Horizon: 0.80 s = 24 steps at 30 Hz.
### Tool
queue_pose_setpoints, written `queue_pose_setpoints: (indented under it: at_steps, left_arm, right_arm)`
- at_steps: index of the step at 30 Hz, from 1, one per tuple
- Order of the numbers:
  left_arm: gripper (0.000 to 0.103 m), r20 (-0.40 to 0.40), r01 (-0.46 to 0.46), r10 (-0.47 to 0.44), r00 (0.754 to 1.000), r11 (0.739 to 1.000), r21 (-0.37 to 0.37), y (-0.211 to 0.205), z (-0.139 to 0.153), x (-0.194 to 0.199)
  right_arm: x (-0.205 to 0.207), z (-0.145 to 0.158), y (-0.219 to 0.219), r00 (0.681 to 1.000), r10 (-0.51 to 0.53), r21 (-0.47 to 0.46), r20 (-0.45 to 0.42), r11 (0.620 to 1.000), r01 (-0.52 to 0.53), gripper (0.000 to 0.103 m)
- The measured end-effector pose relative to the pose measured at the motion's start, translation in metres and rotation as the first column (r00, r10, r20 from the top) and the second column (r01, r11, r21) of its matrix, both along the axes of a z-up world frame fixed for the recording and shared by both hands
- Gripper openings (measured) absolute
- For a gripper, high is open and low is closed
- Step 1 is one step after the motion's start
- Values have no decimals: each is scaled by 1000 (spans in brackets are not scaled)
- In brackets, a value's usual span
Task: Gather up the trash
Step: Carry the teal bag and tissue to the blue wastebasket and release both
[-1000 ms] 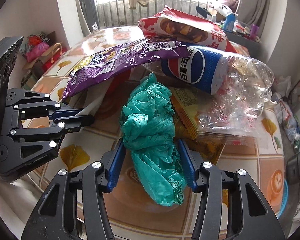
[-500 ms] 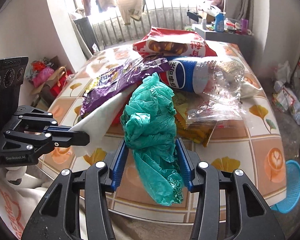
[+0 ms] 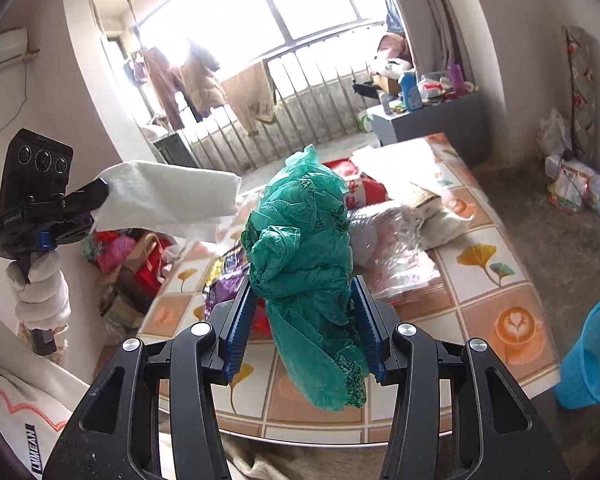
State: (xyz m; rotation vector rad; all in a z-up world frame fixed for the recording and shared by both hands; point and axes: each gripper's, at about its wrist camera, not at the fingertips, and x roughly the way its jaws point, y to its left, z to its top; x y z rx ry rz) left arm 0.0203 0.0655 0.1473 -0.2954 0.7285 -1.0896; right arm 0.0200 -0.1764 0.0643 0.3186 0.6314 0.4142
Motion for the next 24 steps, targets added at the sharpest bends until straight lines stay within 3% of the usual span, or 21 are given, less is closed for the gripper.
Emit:
queue_pose_setpoints:
  at_steps: [4,8,12,17,24]
  left_arm:
    - [2,22,118,-117,993,993,-33,-55,24,17]
    - [2,-15,233,-233,972,972,0,-140,22,47]
    - [2,-95,348,-342,935,936,51,-243,4,82]
    - [2,-175,446,-419,891,879,168,-382,-34,113]
    - [2,-311,551,-463,830,768,327,-545,-124,118]
  right_arm:
    - [-9,5,-47,985,-169,45,27,985,167,45]
    - [-13,-10,-102,921,-388,49,-34,920,389,45]
    - [-13,-32,-158,809,-576,47,-113,810,584,45]
    - [0,-71,-218,642,-737,6,-214,656,755,46]
    - [21,-144,-286,471,-815,-80,-336,523,848,47]
